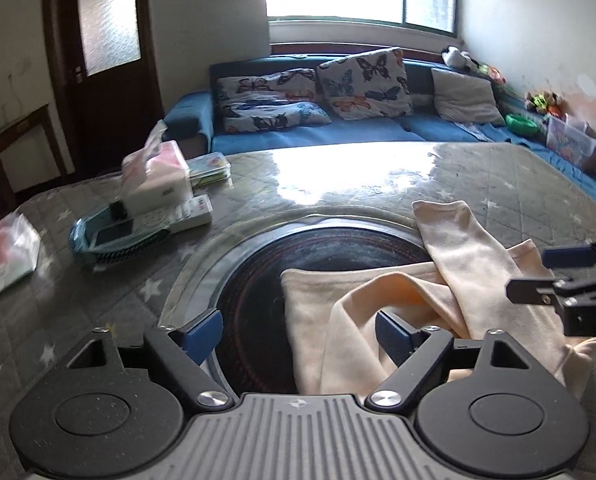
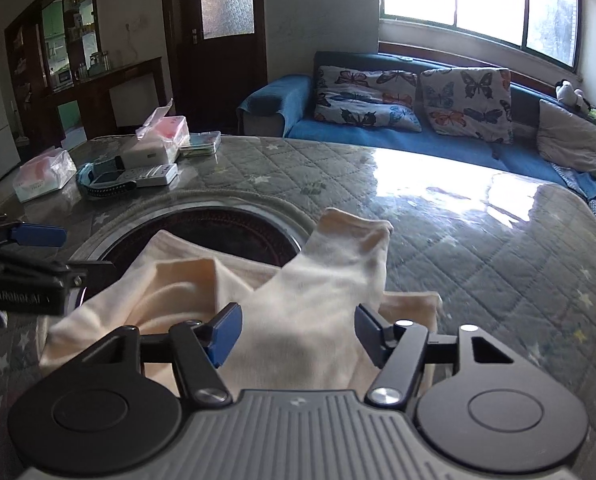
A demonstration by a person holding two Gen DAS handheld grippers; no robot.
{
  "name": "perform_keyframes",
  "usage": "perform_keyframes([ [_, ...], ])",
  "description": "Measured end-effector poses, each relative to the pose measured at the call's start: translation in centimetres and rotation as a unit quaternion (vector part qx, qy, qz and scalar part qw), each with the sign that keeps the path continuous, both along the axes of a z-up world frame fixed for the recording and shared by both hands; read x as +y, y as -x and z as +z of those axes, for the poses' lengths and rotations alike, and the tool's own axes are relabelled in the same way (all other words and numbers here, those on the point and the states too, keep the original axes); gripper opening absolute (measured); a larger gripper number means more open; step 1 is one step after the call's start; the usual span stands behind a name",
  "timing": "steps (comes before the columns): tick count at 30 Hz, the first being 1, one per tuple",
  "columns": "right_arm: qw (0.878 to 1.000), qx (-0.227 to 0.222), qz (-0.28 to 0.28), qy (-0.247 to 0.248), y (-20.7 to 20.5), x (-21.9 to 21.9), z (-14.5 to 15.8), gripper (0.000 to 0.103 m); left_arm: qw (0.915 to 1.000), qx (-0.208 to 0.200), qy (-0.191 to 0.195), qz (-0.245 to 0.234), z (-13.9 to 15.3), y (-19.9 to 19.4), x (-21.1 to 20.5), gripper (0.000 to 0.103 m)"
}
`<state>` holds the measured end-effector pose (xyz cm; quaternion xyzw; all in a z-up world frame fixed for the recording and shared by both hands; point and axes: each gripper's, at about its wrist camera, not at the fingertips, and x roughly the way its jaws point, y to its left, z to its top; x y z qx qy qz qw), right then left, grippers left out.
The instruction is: Fold clothes
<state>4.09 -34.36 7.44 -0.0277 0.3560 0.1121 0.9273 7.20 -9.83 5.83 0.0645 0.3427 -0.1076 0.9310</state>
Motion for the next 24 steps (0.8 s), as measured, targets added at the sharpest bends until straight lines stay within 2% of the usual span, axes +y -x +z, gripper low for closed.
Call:
perform_keyframes([
  [3, 1.000, 0.009, 0.007, -0.002, -1.7, 0.4, -0.4, 0.055, 0.9995, -0.003, -0.015, -0.028, -0.3, -0.9, -1.0, 0.076],
  [8, 1.000, 0.023, 0.014, -0.004, -4.1, 1.0, -1.2, 0.049, 0.9979, 0.003, -0.030, -0.058, -1.2, -2.3, -2.5, 0.074],
  [13, 0.999, 0.036, 0.012, -0.009, -6.0, 1.4, -2.2, 0.046, 0.9965, 0.016, -0.037, -0.073, -2.2, -3.4, -3.3, 0.074],
  [19, 0.999, 0.045, 0.017, 0.013, -7.1, 2.0, -3.5, 0.042, 0.9954, 0.028, -0.047, -0.078, -3.3, -4.3, -3.5, 0.073],
  [22, 0.999, 0.044, 0.017, 0.026, -7.1, 2.2, -3.8, 0.037, 0.9949, 0.036, -0.038, -0.086, -3.6, -4.5, -3.5, 0.060],
  [24, 0.998, 0.044, 0.017, 0.031, -7.1, 2.3, -3.8, 0.025, 0.9940, 0.035, -0.036, -0.097, -3.7, -4.4, -3.7, 0.049],
])
